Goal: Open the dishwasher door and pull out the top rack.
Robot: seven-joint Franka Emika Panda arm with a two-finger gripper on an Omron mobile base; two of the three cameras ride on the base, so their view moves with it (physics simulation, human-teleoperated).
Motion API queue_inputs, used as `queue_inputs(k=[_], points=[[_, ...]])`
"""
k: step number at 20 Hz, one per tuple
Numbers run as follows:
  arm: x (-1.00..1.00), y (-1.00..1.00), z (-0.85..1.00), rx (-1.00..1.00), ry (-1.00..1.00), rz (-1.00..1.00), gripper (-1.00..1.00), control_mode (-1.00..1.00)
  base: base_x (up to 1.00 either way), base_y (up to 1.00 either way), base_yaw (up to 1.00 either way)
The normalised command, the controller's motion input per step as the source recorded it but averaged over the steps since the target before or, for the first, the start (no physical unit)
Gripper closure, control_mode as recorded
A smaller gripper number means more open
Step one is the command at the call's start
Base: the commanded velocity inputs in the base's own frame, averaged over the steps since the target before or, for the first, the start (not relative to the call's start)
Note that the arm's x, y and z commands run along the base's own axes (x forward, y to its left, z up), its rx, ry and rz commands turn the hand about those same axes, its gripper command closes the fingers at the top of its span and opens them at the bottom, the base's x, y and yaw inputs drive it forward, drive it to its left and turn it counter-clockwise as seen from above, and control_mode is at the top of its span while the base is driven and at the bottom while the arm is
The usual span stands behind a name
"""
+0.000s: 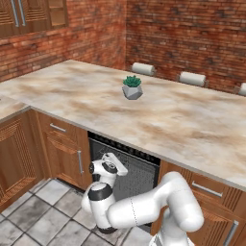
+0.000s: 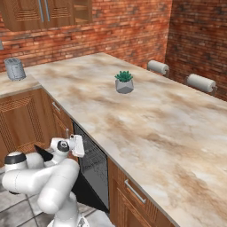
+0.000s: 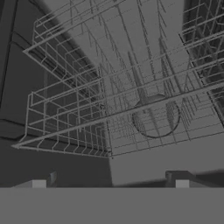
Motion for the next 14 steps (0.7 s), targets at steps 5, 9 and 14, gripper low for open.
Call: queue_inputs(k=[5, 9, 14], points=[[-0.03, 0.0, -0.24, -0.11, 0.03, 0.0, -1.0, -1.0, 0.0, 0.0, 0.0], [0.03, 0.0, -0.08, -0.12, 0.0, 0.0, -1.0, -1.0, 0.0, 0.0, 0.0], [0.13, 0.0, -0.25, -0.12, 0.01, 0.0, -1.0, -1.0, 0.0, 0.0, 0.0]])
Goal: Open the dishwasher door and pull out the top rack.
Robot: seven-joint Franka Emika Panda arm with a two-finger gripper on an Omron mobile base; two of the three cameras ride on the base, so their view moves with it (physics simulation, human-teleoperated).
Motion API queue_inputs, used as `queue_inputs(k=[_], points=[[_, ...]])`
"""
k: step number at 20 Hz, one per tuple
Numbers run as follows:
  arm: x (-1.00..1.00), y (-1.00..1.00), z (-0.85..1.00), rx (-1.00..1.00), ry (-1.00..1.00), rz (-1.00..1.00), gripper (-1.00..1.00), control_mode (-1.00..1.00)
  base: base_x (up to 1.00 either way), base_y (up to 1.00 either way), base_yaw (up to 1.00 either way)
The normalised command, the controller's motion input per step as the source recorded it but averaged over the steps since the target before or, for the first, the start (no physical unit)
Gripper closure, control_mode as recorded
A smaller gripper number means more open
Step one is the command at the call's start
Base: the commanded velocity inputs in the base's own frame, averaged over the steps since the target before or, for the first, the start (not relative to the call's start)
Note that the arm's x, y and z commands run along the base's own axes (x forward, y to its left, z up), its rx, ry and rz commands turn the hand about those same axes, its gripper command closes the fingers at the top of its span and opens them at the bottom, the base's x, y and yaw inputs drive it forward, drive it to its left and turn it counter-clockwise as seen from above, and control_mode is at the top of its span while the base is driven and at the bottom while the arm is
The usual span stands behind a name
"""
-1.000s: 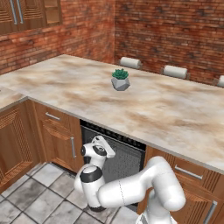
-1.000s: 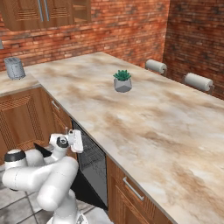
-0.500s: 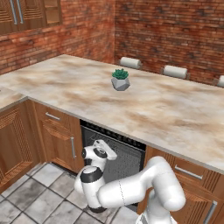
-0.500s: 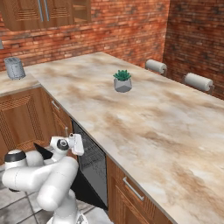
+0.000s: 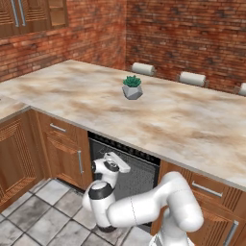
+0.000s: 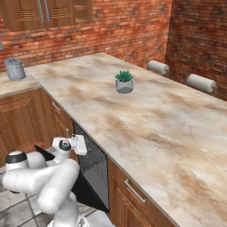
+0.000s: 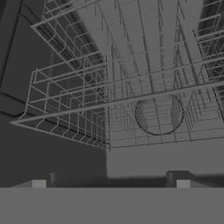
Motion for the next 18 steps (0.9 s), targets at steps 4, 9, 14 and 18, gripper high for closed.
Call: queue_inputs(k=[4, 9, 14, 18], points=[[0.1, 0.0, -0.42, -0.11, 0.05, 0.0, -1.0, -1.0, 0.0, 0.0, 0.0], [0.08, 0.0, -0.47, -0.11, 0.06, 0.0, -1.0, -1.0, 0.0, 0.0, 0.0], [0.09, 0.0, -0.36, -0.1, 0.02, 0.0, -1.0, -1.0, 0.0, 0.0, 0.0], [0.15, 0.0, -0.27, -0.1, 0.0, 0.0, -1.0, -1.0, 0.0, 0.0, 0.0]])
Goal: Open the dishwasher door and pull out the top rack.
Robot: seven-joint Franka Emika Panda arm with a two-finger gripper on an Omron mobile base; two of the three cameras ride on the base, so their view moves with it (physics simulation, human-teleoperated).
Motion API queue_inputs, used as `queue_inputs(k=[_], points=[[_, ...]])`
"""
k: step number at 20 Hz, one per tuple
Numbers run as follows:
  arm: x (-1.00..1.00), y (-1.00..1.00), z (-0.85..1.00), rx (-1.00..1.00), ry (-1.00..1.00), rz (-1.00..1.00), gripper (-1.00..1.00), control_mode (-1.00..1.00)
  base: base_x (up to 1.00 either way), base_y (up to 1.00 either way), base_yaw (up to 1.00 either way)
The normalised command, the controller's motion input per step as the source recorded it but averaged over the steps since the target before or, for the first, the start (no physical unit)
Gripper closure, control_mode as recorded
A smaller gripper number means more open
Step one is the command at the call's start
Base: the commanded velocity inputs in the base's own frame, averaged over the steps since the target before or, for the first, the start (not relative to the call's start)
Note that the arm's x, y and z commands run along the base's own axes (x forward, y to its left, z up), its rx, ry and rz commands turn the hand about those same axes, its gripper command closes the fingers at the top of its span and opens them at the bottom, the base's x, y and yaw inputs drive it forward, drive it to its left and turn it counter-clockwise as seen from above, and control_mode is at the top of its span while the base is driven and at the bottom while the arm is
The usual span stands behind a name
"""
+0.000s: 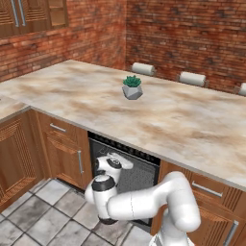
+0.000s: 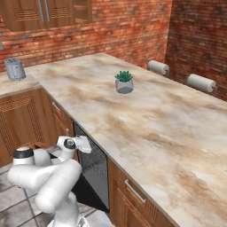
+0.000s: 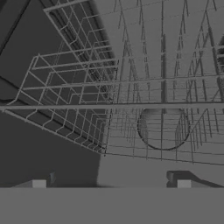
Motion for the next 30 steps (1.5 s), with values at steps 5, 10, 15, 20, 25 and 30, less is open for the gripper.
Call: queue_inputs(k=[5, 10, 15, 20, 25, 30], points=[[0.18, 0.0, -0.33, -0.1, 0.0, 0.0, -1.0, -1.0, 0.0, 0.0, 0.0], [0.13, 0.0, -0.44, -0.09, 0.03, 0.0, -1.0, -1.0, 0.0, 0.0, 0.0], [0.07, 0.0, -0.51, -0.09, 0.04, 0.0, -1.0, -1.0, 0.0, 0.0, 0.0], [0.0, 0.03, -0.58, -0.09, 0.06, 0.0, -1.0, -1.0, 0.0, 0.0, 0.0], [0.0, 0.11, -0.62, -0.07, 0.07, 0.0, -1.0, -1.0, 0.0, 0.0, 0.0], [0.0, 0.12, -0.6, -0.04, 0.09, 0.0, -1.0, -1.0, 0.0, 0.0, 0.0]])
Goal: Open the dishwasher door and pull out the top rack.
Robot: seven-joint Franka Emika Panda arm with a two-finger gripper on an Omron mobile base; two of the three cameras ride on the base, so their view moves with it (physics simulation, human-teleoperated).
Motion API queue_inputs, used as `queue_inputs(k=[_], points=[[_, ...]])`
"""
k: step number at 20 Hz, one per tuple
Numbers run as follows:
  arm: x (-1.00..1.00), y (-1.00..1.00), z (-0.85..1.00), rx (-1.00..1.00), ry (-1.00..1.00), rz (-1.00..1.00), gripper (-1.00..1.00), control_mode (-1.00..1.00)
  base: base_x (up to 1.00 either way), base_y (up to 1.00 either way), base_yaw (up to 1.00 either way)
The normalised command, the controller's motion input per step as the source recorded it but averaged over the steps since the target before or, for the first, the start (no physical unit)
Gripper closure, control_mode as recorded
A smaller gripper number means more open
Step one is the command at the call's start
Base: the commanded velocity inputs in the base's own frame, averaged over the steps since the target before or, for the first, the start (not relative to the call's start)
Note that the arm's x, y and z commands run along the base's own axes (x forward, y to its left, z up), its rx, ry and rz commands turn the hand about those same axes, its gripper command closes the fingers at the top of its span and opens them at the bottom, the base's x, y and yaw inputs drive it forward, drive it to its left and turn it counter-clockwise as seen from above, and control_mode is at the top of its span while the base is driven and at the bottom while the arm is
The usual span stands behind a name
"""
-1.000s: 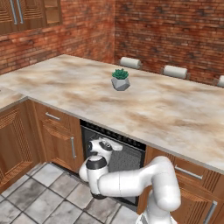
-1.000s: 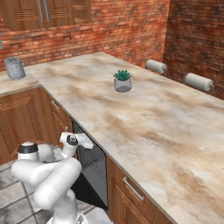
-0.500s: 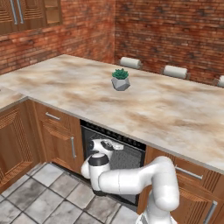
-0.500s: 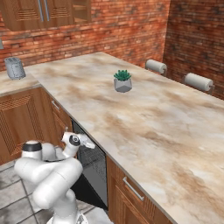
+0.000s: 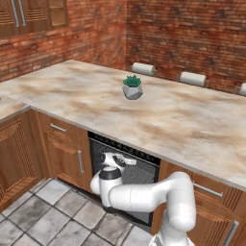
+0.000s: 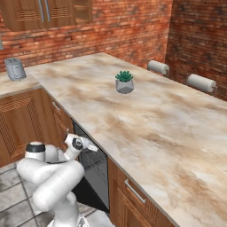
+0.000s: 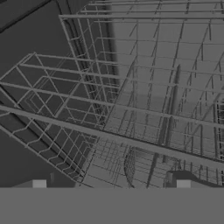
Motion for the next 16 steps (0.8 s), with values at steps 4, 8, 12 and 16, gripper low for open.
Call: queue_inputs(k=[4, 8, 12, 16], points=[[0.0, 0.08, -0.58, -0.01, 0.1, 0.0, -1.0, -1.0, 0.0, 0.0, 0.0], [0.0, 0.1, -0.59, -0.02, 0.09, 0.0, -1.0, -1.0, 0.0, 0.0, 0.0], [0.0, 0.12, -0.63, -0.03, 0.08, 0.0, -1.0, -1.0, 0.0, 0.0, 0.0], [0.0, 0.2, -0.63, -0.01, 0.13, 0.0, -1.0, -1.0, 0.0, 0.0, 0.0]])
